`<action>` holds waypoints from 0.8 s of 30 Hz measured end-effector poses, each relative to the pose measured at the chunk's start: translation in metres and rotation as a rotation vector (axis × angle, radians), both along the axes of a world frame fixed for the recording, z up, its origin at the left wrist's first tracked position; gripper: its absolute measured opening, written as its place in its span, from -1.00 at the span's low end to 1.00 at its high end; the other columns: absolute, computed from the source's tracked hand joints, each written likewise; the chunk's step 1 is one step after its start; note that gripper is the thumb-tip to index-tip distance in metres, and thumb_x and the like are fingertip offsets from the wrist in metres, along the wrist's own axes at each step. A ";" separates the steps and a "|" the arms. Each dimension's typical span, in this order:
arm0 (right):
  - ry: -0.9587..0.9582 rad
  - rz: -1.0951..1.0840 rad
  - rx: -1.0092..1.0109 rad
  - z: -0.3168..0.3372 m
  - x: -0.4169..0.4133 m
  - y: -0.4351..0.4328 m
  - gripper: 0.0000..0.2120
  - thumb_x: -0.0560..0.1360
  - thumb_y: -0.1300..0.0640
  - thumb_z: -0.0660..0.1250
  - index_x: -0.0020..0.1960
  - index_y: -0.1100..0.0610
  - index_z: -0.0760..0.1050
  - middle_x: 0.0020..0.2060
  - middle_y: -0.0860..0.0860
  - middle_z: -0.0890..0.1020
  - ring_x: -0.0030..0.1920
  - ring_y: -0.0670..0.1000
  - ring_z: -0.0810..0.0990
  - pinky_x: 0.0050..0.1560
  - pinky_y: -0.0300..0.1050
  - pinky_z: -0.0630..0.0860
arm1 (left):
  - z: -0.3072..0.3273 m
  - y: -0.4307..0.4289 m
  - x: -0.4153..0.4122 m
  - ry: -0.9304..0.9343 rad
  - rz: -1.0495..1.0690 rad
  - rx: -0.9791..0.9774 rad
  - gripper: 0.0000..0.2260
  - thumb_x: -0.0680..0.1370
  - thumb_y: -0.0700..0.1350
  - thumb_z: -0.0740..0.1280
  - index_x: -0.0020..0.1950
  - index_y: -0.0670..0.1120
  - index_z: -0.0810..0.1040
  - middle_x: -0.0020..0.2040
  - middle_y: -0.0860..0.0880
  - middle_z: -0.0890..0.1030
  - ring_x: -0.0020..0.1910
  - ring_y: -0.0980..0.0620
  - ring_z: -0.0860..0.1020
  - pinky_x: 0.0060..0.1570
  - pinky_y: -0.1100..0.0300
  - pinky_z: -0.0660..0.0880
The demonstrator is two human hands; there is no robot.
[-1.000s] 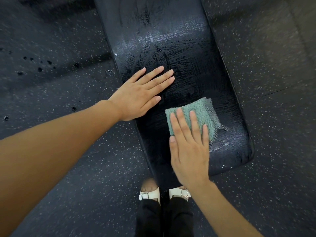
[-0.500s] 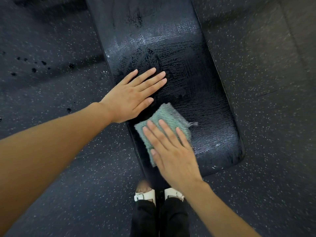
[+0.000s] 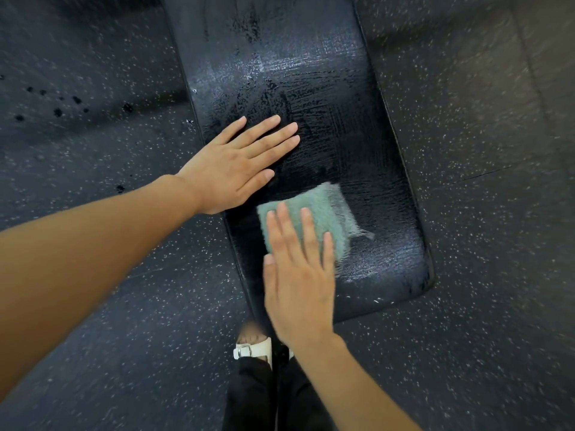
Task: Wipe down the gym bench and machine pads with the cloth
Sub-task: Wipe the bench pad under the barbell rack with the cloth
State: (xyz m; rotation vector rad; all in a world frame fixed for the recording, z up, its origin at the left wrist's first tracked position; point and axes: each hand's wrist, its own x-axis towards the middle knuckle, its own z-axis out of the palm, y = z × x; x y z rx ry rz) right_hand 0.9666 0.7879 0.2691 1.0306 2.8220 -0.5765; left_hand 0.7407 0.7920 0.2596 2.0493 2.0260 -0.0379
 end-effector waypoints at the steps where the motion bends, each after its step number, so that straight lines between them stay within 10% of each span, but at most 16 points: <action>1: 0.002 0.063 -0.013 0.001 -0.003 -0.007 -0.48 0.66 -0.01 -0.07 0.61 0.00 0.06 0.59 -0.09 0.09 0.60 0.04 -0.01 0.53 0.13 -0.06 | 0.000 0.000 0.000 0.002 -0.002 -0.002 -0.50 0.69 0.08 -0.15 0.64 0.02 -0.07 0.63 0.09 -0.06 0.61 0.03 -0.09 0.54 -0.01 -0.17; 9: -0.043 0.357 0.038 -0.006 0.028 0.032 -0.47 0.66 -0.03 -0.06 0.62 -0.02 -0.01 0.59 -0.12 0.02 0.59 -0.04 -0.01 0.54 0.06 -0.03 | 0.004 -0.001 0.005 -0.001 0.025 -0.025 -0.50 0.69 0.06 -0.14 0.64 0.02 -0.10 0.63 0.09 -0.09 0.61 0.04 -0.13 0.54 -0.02 -0.20; 24: 0.040 0.120 -0.009 0.000 0.055 0.029 -0.49 0.64 0.04 -0.02 0.59 0.01 0.13 0.58 -0.10 0.15 0.59 0.05 0.03 0.54 0.13 0.00 | 0.004 -0.010 0.030 -0.041 0.120 -0.033 -0.49 0.69 0.04 -0.14 0.64 0.00 -0.10 0.63 0.08 -0.10 0.61 0.01 -0.16 0.55 -0.11 -0.17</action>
